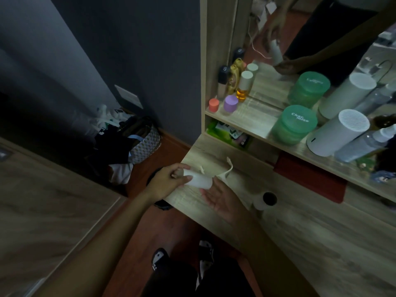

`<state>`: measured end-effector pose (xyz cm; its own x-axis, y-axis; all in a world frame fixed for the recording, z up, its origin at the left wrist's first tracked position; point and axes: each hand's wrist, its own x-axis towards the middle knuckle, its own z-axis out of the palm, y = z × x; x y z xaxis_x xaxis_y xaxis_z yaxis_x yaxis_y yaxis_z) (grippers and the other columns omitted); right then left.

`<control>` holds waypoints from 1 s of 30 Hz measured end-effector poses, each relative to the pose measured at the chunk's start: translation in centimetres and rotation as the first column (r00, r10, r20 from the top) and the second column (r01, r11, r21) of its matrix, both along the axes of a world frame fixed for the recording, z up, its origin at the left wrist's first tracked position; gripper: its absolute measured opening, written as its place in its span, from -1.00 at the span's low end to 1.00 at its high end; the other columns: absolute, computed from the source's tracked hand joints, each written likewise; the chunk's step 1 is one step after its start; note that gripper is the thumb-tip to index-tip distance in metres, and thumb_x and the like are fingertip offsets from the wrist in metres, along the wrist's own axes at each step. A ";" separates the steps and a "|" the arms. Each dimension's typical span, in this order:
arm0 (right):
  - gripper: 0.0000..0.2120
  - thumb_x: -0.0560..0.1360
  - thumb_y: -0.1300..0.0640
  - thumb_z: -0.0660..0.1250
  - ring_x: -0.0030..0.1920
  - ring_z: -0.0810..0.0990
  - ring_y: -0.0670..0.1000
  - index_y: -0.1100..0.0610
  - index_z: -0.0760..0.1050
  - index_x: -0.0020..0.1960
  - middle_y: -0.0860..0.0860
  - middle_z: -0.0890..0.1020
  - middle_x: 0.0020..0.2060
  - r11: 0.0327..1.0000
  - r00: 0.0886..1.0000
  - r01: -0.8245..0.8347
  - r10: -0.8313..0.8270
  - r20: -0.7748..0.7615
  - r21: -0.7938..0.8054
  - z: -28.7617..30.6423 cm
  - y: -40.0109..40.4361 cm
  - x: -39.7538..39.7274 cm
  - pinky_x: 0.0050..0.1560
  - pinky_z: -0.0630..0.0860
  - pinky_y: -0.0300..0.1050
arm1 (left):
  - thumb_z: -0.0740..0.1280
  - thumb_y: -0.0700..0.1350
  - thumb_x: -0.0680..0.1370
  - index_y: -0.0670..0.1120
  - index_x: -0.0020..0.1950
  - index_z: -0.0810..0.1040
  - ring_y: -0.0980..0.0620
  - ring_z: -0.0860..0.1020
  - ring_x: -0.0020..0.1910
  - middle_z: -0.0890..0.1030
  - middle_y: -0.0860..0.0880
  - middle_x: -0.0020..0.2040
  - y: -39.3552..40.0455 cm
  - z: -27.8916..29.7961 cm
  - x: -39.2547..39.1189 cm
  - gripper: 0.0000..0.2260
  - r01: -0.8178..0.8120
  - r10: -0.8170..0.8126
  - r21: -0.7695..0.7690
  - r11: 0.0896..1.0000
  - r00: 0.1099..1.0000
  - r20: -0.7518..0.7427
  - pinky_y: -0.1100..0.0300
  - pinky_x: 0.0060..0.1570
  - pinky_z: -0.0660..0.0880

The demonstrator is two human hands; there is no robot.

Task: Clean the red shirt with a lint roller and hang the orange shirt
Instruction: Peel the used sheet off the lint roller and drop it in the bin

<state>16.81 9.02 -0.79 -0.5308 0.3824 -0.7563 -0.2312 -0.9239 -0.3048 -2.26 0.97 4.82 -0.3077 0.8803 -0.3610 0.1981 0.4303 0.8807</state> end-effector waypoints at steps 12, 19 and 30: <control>-0.63 0.55 0.16 0.34 0.17 0.61 0.20 0.33 0.47 0.29 0.28 0.62 0.16 1.000 1.000 0.023 -0.023 0.006 0.006 -0.1 0.0 0.4 0.06 0.61 0.04 | 0.48 -0.04 0.44 0.15 0.11 0.60 0.14 0.59 0.03 0.63 0.05 0.05 0.1 0.4 0.0 -0.74 0.052 -0.052 -0.016 0.999 0.999 -0.006 0.18 0.11 0.53; -0.59 0.56 -0.09 0.30 -0.14 0.66 0.07 0.23 0.52 0.20 0.17 0.71 -0.10 0.994 0.994 -0.109 0.109 0.029 -0.025 -0.4 0.2 0.0 -0.22 0.62 -0.15 | 0.51 -0.06 0.41 0.09 0.27 0.53 0.36 0.52 -0.05 0.56 0.16 0.14 0.5 2.5 2.1 -0.55 0.306 -0.273 0.037 0.951 0.891 -0.363 0.50 -0.09 0.39; -0.84 0.39 0.27 0.49 -0.43 0.65 0.05 0.34 0.56 -0.13 0.20 0.67 -0.34 0.975 0.994 0.111 -0.112 0.006 -0.192 -1.6 0.4 -0.7 -0.46 0.60 -0.18 | 0.50 0.02 0.41 0.12 0.22 0.53 0.23 0.56 -0.06 0.57 0.11 0.17 2.9 2.9 2.2 -0.60 0.363 -0.322 0.036 0.931 0.866 -0.383 0.29 -0.05 0.49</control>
